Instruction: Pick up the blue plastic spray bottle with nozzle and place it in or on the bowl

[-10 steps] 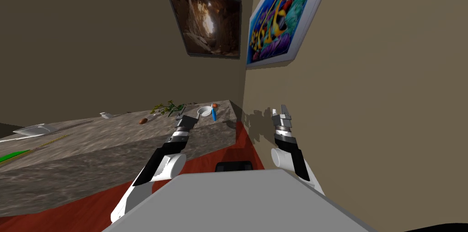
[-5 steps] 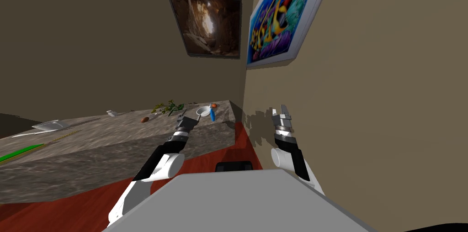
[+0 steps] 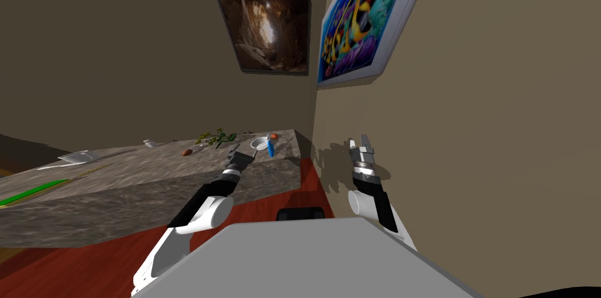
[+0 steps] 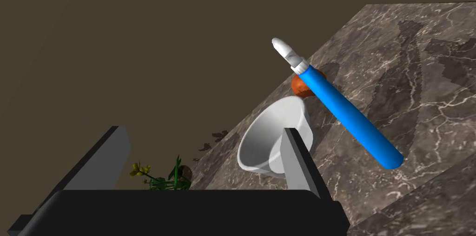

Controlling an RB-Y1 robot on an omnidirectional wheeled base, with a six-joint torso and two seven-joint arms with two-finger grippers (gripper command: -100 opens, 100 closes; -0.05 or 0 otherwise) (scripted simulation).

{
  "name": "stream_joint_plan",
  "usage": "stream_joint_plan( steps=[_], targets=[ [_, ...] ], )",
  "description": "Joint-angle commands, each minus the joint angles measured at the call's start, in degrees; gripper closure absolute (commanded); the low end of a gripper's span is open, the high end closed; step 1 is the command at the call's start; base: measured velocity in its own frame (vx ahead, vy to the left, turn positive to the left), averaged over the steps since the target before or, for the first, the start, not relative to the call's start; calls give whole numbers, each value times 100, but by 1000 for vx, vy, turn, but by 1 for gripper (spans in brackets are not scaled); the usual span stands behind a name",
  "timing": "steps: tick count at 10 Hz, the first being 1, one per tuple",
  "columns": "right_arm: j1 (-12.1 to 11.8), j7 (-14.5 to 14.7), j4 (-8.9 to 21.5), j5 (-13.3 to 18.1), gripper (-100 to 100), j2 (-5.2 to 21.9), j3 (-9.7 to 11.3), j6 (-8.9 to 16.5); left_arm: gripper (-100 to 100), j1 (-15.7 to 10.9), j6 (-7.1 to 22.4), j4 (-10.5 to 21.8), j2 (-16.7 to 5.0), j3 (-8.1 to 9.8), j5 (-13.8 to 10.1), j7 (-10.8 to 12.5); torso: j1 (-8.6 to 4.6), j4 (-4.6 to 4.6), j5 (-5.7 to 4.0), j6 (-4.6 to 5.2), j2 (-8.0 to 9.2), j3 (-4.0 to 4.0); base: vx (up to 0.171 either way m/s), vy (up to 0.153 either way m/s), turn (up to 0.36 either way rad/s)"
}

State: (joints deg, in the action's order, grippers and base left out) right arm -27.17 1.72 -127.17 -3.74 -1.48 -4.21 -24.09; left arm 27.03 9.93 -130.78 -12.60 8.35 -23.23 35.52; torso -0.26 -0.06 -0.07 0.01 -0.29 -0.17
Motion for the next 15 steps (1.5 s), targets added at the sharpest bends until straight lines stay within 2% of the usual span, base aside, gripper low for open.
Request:
stream_joint_plan(
  steps=[1, 2, 3, 4, 5, 6, 7, 8, 9, 10, 11, 12, 13, 15],
  targets=[
    [0, 0, 0, 0, 0, 0, 0, 0, -100, -1, 200, 10, 15, 33, -53, 95, 0, 0, 0, 0, 0, 0, 46, -68, 47],
    [0, 0, 0, 0, 0, 0, 0, 0, -100, -23, 411, 36, 16, 133, -181, 273, 3, 0, 0, 1, 3, 1, 50, -67, 69],
    [0, 0, 0, 0, 0, 0, 0, 0, -100, -23, 488, 36, 16, 133, -181, 273, 4, 0, 1, 0, 2, 1, 39, -63, 41],
    [1, 0, 0, 0, 0, 0, 0, 0, -100, -50, 685, 60, 22, 235, -306, 447, 6, 1, 1, 1, 5, 3, 62, -82, 76],
    [0, 0, 0, 0, 0, 0, 0, 0, -100, -50, 772, 60, 22, 235, -306, 447, 0, 0, 0, 0, -1, -1, 51, -67, 39],
    [0, 0, 0, 0, 0, 0, 0, 0, -100, -80, 1002, 82, 32, 339, -428, 616, 5, 0, 0, 1, 1, 0, 62, -71, 55],
    [0, 0, 0, 0, 0, 0, 0, 0, -100, -80, 1050, 82, 32, 339, -428, 616, 3, 0, 0, 0, -2, -1, 48, -62, 33],
    [1, 0, 0, 0, 0, 0, 0, 0, -100, -113, 1266, 101, 46, 443, -546, 779, 7, 0, 1, 2, 2, 0, 58, -56, 57],
    [0, 0, 0, 0, 0, 0, 0, 0, -100, -113, 1319, 101, 46, 443, -546, 779, 9, 0, 1, 1, -2, -1, 55, -52, 30],
    [0, 0, 0, 0, 0, 0, 0, 0, -100, -148, 1538, 117, 64, 549, -658, 934, 11, -1, 2, 2, -1, -1, 67, -66, 63],
    [0, 0, 0, 0, 0, 0, 0, 0, -100, -148, 1577, 117, 64, 549, -658, 934, 7, -1, 1, 0, -4, -3, 59, -57, 30],
    [0, 0, 0, 0, 0, 0, 0, 0, -100, -185, 1803, 131, 85, 653, -766, 1082, 10, -1, 1, 2, -2, -2, 78, -58, 47],
    [0, 0, 0, 0, 0, 0, 0, 0, -100, -185, 1825, 131, 85, 653, -766, 1082, 9, -2, 1, 1, -8, -5, 65, -43, 22],
    [0, 0, 0, 0, 0, 1, 0, 0, -100, -263, 2210, 150, 136, 859, -965, 1354, 16, -2, 3, 1, -6, -4, 85, -48, 48]
  ],
)
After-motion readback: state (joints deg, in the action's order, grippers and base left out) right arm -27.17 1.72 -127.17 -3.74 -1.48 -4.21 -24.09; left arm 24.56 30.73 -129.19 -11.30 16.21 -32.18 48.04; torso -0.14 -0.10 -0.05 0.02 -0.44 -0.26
